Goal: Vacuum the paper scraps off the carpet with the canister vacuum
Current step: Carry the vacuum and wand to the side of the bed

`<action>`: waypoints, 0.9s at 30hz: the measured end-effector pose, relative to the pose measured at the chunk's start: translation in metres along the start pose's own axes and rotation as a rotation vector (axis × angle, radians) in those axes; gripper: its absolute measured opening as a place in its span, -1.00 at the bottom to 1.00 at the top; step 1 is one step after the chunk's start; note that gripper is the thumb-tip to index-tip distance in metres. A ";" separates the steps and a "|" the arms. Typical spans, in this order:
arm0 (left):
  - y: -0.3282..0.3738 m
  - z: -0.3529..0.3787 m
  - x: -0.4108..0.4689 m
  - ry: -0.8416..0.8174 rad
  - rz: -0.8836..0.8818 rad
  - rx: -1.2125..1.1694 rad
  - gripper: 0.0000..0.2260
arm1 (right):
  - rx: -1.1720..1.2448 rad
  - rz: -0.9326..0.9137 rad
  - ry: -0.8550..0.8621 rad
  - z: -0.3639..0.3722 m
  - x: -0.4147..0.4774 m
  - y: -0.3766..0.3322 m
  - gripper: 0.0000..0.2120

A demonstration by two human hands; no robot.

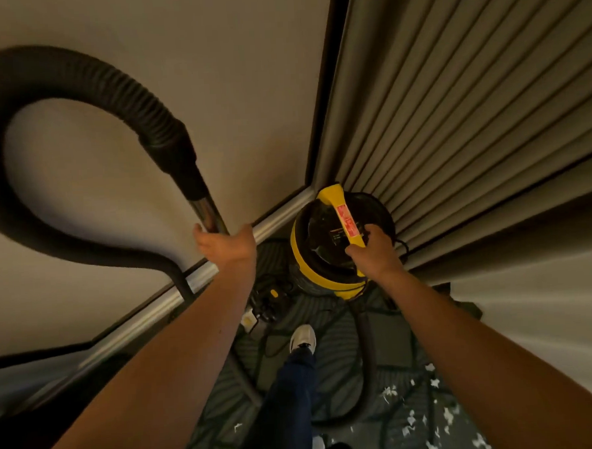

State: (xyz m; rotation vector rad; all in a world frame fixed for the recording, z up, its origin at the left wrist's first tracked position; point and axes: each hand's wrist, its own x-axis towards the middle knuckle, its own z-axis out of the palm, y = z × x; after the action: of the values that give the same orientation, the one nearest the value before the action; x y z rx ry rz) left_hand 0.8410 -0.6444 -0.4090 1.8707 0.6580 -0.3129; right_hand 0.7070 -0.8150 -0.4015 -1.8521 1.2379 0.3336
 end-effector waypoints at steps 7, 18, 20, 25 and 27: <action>-0.024 0.020 0.027 0.028 0.067 -0.107 -0.82 | -0.002 0.068 -0.046 0.022 0.045 0.003 -0.31; -0.027 0.029 0.045 -0.039 0.184 -0.056 -0.81 | -0.209 0.029 0.227 0.050 0.066 0.005 -0.56; -0.028 0.032 0.041 -0.054 0.174 -0.052 -0.81 | -0.218 0.023 0.234 0.053 0.065 0.007 -0.51; -0.030 0.045 0.036 -0.148 0.169 0.023 -0.75 | -0.157 0.045 0.190 0.054 0.069 0.010 -0.44; -0.026 0.050 0.037 -0.203 0.166 0.051 -0.72 | -0.095 0.073 0.111 0.050 0.079 0.011 -0.44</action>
State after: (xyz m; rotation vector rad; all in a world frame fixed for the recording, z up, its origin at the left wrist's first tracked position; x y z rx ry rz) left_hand 0.8607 -0.6722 -0.4672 1.8980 0.3581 -0.4075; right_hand 0.7462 -0.8268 -0.4864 -1.9319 1.3885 0.3382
